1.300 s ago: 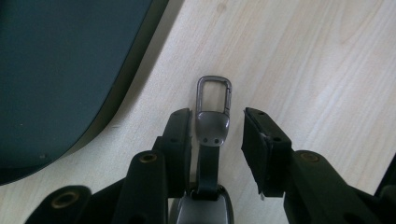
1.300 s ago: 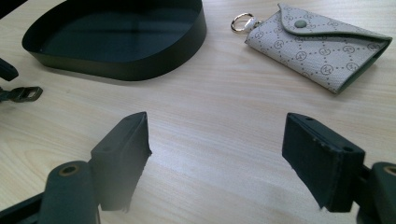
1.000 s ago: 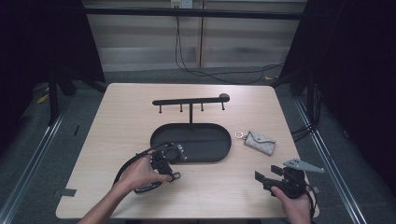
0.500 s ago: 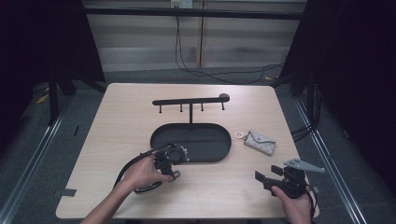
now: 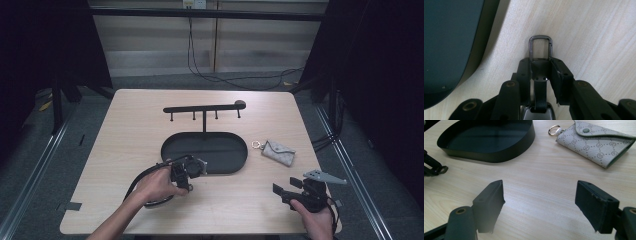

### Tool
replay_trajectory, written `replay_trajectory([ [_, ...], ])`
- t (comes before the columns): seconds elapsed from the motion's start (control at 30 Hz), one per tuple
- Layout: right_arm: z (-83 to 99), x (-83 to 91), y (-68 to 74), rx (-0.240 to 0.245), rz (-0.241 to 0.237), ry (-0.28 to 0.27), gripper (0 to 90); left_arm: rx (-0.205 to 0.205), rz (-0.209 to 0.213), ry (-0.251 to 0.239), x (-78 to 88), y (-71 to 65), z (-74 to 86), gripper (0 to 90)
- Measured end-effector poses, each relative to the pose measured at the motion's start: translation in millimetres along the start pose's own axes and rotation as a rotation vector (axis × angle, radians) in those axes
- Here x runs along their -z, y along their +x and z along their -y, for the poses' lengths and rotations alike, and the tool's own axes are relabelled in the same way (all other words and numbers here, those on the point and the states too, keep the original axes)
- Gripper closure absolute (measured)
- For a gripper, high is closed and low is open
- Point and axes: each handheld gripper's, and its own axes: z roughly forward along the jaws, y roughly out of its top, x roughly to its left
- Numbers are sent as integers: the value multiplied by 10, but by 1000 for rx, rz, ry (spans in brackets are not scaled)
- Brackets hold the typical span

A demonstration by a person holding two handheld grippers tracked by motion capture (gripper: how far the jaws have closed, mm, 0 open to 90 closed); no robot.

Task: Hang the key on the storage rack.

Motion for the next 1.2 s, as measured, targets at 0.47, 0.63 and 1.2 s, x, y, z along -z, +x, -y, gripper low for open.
replay_trajectory([
  [0.47,-2,-9,1,-1,3,5,232,70,42,-65,128,73,91,708],
  [0.63,-1,-9,0,-1,4,5,232,73,67,-102,231,107,157,707],
  [1.2,0,-4,0,-4,6,4,232,137,93,-221,582,164,401,708],
])
